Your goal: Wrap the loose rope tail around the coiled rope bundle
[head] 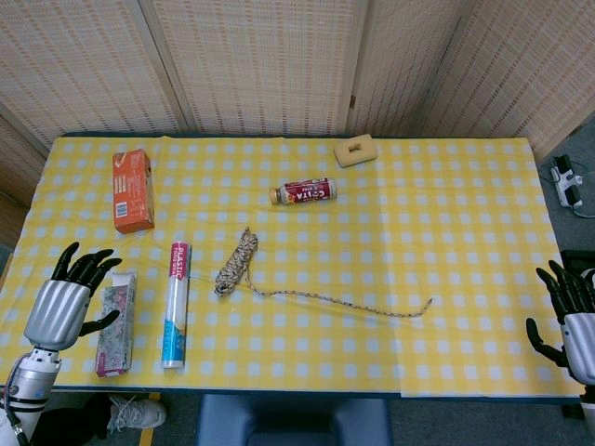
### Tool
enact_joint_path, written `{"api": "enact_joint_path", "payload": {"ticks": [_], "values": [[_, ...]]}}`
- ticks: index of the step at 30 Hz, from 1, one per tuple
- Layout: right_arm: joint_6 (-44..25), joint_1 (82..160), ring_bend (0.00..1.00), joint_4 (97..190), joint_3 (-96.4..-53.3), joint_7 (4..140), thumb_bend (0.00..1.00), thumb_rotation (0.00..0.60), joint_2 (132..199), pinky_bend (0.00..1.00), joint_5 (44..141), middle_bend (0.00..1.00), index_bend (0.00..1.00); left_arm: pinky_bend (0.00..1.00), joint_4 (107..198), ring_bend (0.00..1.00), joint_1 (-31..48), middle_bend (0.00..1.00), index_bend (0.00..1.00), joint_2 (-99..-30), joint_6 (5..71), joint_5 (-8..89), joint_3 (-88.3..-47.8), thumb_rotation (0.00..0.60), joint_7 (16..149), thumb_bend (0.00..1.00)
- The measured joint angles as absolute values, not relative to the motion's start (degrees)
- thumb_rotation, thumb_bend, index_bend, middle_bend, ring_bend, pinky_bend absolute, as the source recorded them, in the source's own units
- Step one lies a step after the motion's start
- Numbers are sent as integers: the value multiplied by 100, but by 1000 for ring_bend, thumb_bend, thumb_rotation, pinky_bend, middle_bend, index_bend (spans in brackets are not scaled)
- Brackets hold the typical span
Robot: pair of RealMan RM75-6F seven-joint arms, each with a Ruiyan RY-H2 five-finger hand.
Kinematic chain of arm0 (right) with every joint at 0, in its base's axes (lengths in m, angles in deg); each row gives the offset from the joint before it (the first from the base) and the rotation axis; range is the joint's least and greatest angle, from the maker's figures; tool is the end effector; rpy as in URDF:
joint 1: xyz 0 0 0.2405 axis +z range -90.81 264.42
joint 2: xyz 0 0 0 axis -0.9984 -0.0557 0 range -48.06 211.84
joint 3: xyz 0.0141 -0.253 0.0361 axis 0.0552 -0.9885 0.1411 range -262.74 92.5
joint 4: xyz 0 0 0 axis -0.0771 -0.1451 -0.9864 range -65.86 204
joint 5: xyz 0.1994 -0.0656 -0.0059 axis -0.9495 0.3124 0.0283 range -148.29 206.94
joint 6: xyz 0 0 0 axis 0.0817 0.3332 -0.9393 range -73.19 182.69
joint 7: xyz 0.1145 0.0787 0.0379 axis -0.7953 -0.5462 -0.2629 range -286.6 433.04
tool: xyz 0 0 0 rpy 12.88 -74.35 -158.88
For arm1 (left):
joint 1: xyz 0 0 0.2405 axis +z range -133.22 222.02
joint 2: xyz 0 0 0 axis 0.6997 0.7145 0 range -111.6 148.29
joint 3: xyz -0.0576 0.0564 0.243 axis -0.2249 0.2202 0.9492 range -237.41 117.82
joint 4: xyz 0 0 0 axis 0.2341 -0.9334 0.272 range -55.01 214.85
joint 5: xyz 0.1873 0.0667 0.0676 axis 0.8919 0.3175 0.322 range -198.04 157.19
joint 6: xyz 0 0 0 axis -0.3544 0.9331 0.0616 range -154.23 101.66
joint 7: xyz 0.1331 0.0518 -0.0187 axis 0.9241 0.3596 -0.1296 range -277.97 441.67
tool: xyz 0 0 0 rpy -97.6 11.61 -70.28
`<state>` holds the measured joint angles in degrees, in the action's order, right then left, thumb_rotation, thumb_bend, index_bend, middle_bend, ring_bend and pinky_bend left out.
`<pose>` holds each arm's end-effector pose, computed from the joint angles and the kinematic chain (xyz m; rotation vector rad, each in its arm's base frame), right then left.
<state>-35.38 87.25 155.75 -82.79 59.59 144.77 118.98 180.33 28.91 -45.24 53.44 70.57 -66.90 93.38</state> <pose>-0.3308 -0.1549 0.1823 1.3131 -0.9522 1.0227 -0.2279 0.2388 0.1444 -1.6092 -0.6746 -1.0388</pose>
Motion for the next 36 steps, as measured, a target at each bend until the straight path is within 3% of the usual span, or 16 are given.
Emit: {"api": "enact_joint_path", "payload": {"ticks": [9,13,19,25,36], "values": [[-3565,8699,18,15615,-8299,5996,509,600,14454,0,11924,0,0,292,18259,372,1948,330,318,-5045,4212,6457,-7105,600,9850,170],[-3573,8672,19,15608,-8311,5982,510,600,14451,0,11905,0,0,299,18268,348,1583,330,289,-5444,3803,5766,-7236,600,10459,170],[-3562,8646,20,15564,-8329,5941,509,600,14458,0,11883,0,0,266,18130,223,1083,235,179,-6081,3336,4487,-7334,600,11257,166],[-3553,8632,20,15516,-8330,5894,509,600,14461,0,11865,0,0,267,17857,197,589,204,148,-6761,3147,3459,-7315,600,11958,166],[-3523,8613,16,15390,-8336,5766,510,600,14506,0,11832,0,0,263,17199,197,138,198,153,-7596,3547,2745,-7317,600,12494,168]]}}
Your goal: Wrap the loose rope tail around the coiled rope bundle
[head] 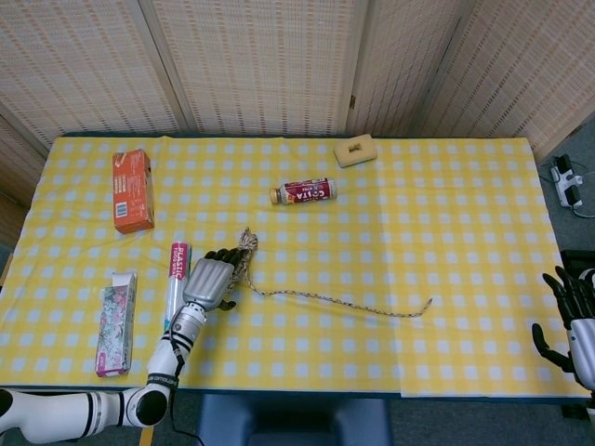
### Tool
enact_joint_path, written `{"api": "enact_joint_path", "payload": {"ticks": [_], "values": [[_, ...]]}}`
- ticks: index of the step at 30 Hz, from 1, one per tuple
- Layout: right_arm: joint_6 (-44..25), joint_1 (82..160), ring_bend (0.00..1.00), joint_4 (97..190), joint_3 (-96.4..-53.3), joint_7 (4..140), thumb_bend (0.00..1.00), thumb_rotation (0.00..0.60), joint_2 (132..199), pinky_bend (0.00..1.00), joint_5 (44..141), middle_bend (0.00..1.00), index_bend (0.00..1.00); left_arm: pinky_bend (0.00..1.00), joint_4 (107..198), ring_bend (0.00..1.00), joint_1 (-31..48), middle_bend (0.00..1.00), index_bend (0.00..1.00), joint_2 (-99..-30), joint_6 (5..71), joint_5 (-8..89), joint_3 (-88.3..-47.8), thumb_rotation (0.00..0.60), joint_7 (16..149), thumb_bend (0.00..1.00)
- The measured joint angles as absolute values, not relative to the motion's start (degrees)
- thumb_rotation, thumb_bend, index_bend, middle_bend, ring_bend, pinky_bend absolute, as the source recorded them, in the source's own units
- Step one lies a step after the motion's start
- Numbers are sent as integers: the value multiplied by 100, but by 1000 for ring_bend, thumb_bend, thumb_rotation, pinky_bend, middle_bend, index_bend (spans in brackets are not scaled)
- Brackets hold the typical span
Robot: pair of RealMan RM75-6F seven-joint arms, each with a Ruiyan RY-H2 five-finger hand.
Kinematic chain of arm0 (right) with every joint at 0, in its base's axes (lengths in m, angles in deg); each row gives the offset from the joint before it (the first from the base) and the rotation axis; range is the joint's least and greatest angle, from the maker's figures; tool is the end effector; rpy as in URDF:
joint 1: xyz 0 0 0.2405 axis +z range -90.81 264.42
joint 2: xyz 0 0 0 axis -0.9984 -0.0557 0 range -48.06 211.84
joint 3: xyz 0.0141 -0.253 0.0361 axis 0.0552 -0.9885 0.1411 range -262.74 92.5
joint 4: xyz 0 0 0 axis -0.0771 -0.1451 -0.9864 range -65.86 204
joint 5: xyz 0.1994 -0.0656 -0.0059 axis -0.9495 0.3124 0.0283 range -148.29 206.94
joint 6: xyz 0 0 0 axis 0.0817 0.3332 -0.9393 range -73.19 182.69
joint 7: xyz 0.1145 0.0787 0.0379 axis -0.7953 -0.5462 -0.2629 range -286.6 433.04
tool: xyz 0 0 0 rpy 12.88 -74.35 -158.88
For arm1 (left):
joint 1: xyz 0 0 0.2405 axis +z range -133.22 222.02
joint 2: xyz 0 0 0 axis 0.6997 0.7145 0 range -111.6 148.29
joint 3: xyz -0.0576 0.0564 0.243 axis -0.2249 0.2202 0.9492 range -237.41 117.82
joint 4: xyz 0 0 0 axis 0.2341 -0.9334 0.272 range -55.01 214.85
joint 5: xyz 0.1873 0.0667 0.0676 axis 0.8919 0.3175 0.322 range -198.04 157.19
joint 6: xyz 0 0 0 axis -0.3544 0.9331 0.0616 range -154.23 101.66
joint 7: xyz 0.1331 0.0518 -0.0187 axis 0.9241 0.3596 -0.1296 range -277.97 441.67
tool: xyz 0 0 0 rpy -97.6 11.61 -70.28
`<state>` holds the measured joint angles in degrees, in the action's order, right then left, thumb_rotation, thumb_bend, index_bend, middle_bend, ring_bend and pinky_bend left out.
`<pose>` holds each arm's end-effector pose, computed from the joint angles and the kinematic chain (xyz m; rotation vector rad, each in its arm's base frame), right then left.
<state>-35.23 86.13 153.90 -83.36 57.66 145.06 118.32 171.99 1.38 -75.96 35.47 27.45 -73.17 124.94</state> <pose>-0.3415 -0.1463 0.1833 1.2933 -0.9802 0.9993 -0.1207 0.3268 -0.0353 -1.8079 -0.9360 -0.7761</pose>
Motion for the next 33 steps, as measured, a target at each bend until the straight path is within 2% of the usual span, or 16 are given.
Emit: {"api": "enact_joint_path", "payload": {"ticks": [17,21,33], "values": [[-3485,8597,14,15334,-8323,5721,509,600,14523,0,11784,0,0,361,16272,308,-230,234,239,-8028,3319,1639,-7544,600,12346,172],[-3469,8598,14,15354,-8324,5749,510,600,14519,0,11780,0,0,411,16153,346,-276,267,273,-8096,3298,1603,-7571,600,12199,209],[-3455,8583,12,15382,-8314,5777,509,600,14507,0,11744,0,0,475,15860,419,-350,341,351,-8233,3294,1548,-7569,600,11966,287]]}}
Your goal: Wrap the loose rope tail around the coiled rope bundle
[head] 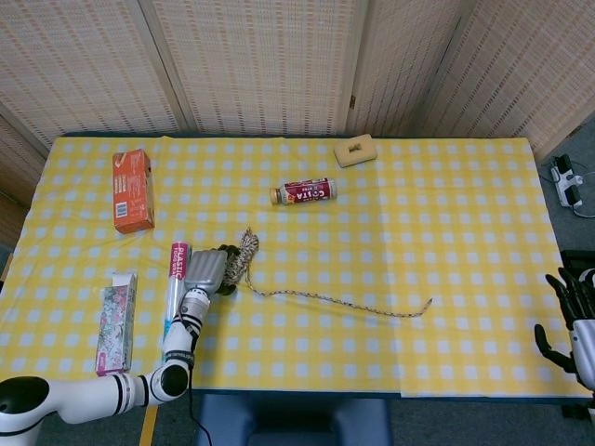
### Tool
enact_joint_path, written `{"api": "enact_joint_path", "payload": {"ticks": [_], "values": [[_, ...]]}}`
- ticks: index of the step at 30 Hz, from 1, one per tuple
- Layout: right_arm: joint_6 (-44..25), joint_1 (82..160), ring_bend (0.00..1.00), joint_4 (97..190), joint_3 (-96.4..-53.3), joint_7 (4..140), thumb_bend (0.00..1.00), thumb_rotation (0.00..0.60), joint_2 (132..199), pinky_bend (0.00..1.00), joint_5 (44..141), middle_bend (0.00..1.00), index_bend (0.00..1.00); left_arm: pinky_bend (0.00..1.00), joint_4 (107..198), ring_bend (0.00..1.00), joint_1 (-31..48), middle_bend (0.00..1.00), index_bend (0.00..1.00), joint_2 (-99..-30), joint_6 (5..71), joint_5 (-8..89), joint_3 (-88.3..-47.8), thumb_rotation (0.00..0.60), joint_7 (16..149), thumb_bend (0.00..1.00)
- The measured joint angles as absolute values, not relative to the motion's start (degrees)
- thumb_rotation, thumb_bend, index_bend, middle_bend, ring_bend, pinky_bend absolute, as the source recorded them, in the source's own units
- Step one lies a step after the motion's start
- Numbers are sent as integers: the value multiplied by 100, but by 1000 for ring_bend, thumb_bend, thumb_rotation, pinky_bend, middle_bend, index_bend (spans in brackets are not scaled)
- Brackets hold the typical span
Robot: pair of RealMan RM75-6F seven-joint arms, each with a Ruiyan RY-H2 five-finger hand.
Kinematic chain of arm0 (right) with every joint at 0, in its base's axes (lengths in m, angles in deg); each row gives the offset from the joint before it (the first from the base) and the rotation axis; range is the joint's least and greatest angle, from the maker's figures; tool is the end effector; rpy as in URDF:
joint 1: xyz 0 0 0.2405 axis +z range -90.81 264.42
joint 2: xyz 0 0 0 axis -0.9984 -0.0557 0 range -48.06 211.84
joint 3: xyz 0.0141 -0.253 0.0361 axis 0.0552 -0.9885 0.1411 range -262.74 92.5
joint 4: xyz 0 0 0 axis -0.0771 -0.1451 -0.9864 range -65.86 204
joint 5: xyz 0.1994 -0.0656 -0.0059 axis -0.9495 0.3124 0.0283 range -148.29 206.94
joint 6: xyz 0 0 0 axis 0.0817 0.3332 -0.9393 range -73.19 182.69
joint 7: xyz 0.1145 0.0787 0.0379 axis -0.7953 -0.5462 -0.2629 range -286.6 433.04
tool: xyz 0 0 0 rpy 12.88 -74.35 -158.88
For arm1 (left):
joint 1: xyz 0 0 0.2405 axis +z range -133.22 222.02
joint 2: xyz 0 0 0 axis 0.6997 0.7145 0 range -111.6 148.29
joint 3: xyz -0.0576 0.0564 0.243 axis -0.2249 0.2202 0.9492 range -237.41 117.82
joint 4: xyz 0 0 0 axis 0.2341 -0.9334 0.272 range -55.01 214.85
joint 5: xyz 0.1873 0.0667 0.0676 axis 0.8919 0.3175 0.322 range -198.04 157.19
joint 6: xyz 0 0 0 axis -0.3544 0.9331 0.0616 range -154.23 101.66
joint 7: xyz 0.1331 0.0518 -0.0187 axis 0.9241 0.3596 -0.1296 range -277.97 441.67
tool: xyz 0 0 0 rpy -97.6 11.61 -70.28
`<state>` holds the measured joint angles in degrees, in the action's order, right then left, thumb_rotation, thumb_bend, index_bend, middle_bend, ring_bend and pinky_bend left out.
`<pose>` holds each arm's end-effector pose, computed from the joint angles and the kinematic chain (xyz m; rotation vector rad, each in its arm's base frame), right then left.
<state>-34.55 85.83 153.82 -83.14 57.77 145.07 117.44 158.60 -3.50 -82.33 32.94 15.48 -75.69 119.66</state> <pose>-0.3451 -0.1452 0.1837 1.2791 -0.9903 0.9806 -0.1374 0.3618 -0.0602 -1.6504 -1.1328 -0.7131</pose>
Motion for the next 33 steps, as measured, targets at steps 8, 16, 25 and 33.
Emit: {"api": "enact_joint_path", "payload": {"ticks": [8,16,25,33], "values": [[-3429,8591,15,15376,-8316,5779,509,600,14522,0,11747,0,0,549,15606,495,-300,423,434,-8346,3292,1652,-7485,600,11748,352],[-3441,8575,18,15388,-8315,5789,509,600,14518,0,11742,0,0,672,15392,611,-193,553,565,-8466,3336,2110,-7429,600,11283,476],[-3480,8568,14,15414,-8312,5823,509,600,14510,0,11780,0,0,798,15183,734,-15,691,709,-8496,3315,2789,-7361,600,10531,698],[-3454,8598,24,15540,-8348,5834,509,600,14472,0,11880,0,0,854,15234,800,220,765,773,-8267,3397,3825,-7239,600,9435,754]]}}
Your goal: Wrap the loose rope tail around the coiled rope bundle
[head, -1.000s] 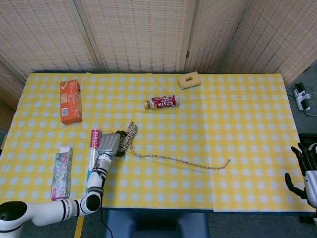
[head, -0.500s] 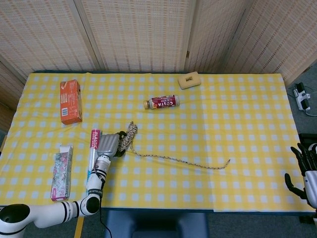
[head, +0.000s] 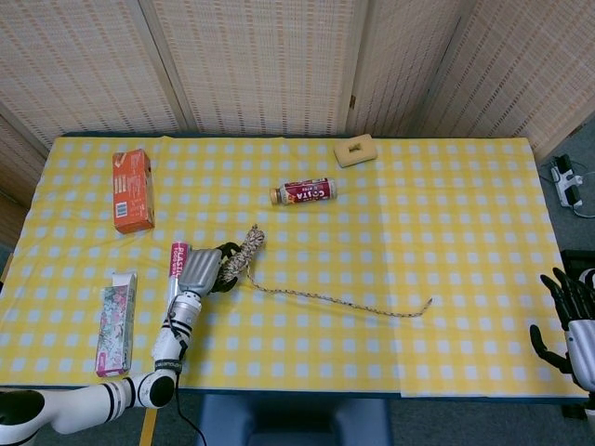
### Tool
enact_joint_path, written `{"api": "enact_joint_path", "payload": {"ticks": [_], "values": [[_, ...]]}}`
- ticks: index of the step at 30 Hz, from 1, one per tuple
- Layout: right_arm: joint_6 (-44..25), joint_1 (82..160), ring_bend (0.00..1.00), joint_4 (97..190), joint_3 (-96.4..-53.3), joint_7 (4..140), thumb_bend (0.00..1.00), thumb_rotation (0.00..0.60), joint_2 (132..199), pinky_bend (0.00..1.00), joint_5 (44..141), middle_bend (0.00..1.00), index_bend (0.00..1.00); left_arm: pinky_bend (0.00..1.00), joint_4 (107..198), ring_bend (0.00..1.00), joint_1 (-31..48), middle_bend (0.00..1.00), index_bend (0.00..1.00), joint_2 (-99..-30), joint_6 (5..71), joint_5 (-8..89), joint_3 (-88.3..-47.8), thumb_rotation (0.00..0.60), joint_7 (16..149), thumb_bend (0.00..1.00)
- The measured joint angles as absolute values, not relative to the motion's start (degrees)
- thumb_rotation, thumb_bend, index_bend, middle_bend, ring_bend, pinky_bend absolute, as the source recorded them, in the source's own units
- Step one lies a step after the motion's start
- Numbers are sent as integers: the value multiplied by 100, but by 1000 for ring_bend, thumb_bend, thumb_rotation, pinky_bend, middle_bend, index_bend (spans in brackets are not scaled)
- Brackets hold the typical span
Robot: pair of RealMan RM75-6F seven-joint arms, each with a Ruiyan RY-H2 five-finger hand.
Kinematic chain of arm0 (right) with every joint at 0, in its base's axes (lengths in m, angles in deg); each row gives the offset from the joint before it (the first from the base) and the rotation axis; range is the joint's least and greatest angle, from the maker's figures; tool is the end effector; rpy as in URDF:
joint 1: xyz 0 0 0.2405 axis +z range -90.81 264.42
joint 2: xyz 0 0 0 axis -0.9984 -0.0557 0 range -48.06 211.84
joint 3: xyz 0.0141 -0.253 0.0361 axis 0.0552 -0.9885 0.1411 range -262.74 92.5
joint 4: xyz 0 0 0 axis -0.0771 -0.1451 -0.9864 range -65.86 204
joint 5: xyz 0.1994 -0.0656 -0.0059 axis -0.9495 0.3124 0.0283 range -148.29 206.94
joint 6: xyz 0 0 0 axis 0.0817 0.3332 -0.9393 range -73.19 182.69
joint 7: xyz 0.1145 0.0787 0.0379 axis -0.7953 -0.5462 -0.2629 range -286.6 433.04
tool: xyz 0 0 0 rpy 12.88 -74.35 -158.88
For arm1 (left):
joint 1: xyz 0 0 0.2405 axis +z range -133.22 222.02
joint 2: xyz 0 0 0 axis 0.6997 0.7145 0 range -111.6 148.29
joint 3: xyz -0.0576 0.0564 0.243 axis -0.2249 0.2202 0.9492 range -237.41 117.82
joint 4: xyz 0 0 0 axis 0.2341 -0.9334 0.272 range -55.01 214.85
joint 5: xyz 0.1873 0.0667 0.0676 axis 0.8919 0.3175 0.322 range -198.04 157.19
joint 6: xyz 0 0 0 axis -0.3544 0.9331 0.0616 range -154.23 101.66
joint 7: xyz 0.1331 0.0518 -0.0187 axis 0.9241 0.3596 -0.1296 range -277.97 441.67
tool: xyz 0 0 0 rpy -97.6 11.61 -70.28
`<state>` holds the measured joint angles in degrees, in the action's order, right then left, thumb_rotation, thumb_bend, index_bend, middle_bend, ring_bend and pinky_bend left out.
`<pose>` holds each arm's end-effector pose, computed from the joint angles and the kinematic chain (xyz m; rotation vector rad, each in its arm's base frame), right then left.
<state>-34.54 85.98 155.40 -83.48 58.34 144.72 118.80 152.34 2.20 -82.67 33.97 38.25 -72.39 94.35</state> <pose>-0.3376 -0.1451 0.1800 1.3024 -0.9983 0.9974 -0.1555 0.3550 -0.0519 -1.6215 -1.1453 -1.0298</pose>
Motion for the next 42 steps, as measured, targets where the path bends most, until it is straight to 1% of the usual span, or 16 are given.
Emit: {"api": "enact_joint_path", "payload": {"ticks": [4,5,7,9,13,14,16,22,28,34,42], "values": [[-3332,8687,35,15663,-8377,5930,509,600,14439,0,11966,5,1,856,15344,804,358,771,779,-8101,3575,4456,-7139,600,8879,757],[-3300,8716,40,15696,-8377,5977,509,600,14441,0,11982,14,15,856,15384,804,391,771,779,-8055,3628,4600,-7110,600,8770,757],[-3193,8801,44,15787,-8375,6123,510,600,14465,0,12015,31,74,856,15528,804,464,772,779,-7932,3753,4910,-7032,600,8601,757],[-3049,8901,47,15874,-8366,6269,509,600,14514,0,12029,52,176,856,15724,803,524,772,779,-7819,3866,5156,-6955,600,8535,756],[-2561,9197,52,16058,-8312,6455,510,600,14698,0,11963,81,342,856,16120,803,606,772,778,-7658,4016,5447,-6841,600,8554,754],[-2438,9276,56,16083,-8289,6497,510,600,14755,0,11927,87,375,856,16205,803,620,772,778,-7630,4046,5502,-6821,600,8575,754],[-2138,9469,59,16111,-8224,6625,509,600,14910,0,11811,93,406,856,16380,803,645,772,778,-7581,4095,5600,-6781,600,8659,754],[-1276,10055,58,16051,-8028,7116,509,600,15473,0,11353,96,432,856,16703,802,670,772,778,-7524,4130,5702,-6752,600,8929,753],[-738,10500,56,15703,-7889,7747,509,600,16059,0,10921,110,466,856,16812,801,685,771,777,-7522,4069,5659,-6767,600,9094,752],[-453,10738,56,15267,-7915,8215,509,600,16518,0,10612,111,467,856,16844,799,723,771,776,-7509,4002,5585,-6761,600,9178,748],[-551,10684,56,14977,-8210,8233,509,600,16658,0,10764,115,471,856,16858,798,751,772,776,-7513,3941,5536,-6774,600,9248,743]]}}
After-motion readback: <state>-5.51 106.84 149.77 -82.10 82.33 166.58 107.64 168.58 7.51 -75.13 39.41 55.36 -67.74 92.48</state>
